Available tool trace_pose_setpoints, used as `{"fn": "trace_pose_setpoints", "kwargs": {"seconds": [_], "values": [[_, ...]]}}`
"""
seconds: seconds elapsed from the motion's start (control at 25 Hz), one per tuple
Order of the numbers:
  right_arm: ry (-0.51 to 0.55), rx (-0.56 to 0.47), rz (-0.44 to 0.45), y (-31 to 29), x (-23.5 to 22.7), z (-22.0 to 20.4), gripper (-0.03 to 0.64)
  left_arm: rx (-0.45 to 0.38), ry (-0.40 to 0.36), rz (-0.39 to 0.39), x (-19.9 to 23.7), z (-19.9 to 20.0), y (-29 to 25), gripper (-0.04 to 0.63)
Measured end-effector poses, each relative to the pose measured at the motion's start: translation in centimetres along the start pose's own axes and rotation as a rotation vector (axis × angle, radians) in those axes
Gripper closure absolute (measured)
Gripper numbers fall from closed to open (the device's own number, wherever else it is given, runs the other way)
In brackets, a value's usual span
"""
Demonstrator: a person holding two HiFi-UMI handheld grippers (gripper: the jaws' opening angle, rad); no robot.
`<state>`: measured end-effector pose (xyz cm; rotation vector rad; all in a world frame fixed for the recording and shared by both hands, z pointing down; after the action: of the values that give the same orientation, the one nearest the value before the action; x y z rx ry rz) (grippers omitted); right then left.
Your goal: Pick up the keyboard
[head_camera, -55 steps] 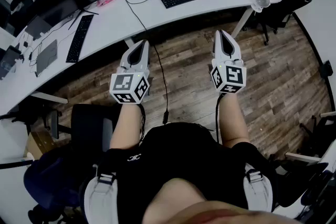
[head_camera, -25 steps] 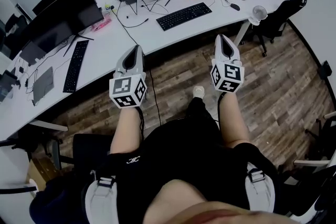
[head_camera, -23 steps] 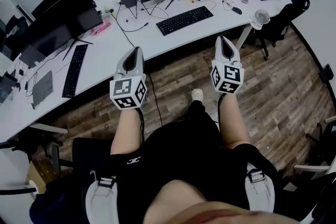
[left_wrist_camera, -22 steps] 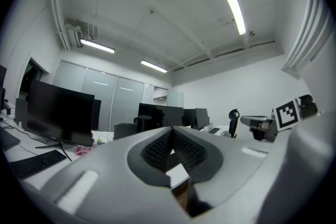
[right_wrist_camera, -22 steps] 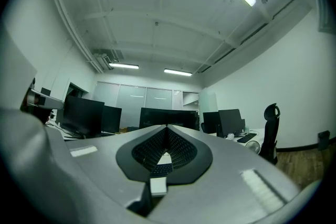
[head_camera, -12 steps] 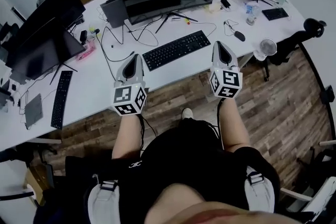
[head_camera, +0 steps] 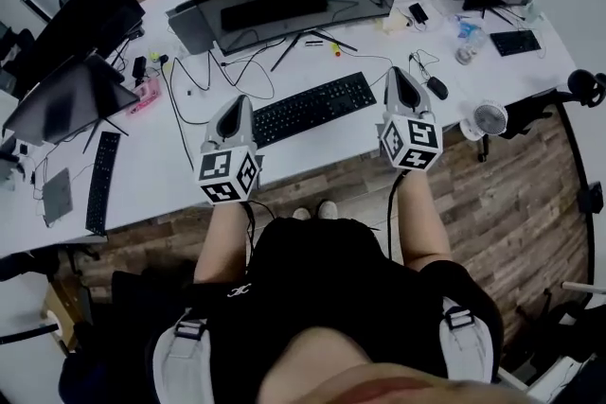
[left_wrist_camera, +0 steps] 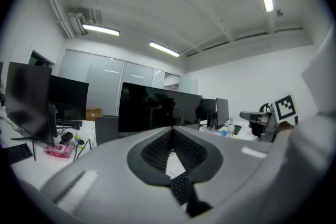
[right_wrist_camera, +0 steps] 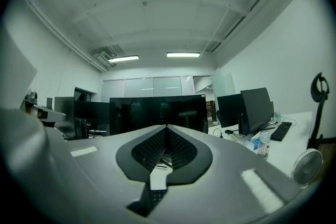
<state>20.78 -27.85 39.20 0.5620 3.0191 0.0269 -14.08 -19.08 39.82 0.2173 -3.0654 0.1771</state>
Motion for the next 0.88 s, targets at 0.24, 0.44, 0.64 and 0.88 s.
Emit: {"fn": "trace_pose_setpoints", "kwargs": {"seconds": [0.24, 0.44, 0.64, 0.88], "values": [[-0.002, 0.063, 0.012, -3.9, -1.1, -2.0, 0.621, 0.071, 0.002, 0.026, 1.4, -1.6, -2.6, 0.541], [-0.018, 0.145, 0.007, -7.0, -2.3, -4.0, 0.62, 0.12, 0.045, 0.062, 4.2, -3.2, -4.3, 0.541], [-0.109, 0.321, 0.112, -10.6, -5.3, -6.9, 0.54, 0.204, 0.098, 0.038, 6.4, -5.5, -5.7, 0.52], [-0.207, 0.613, 0.313, -14.8, -8.1, -11.6, 0.532, 0.38, 0.252, 0.003, 9.6, -10.3, -6.2, 0.466]]}}
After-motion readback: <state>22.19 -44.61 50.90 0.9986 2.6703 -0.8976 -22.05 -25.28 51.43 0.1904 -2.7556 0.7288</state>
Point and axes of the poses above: the fingertips, and each gripper's own axes: y backward along the fingers, x to its left, z out of its top, the point moved 9 cm from there along y, backward along the fingers, and after that the axes turned 1 degree about z, right-handed, at the moved point
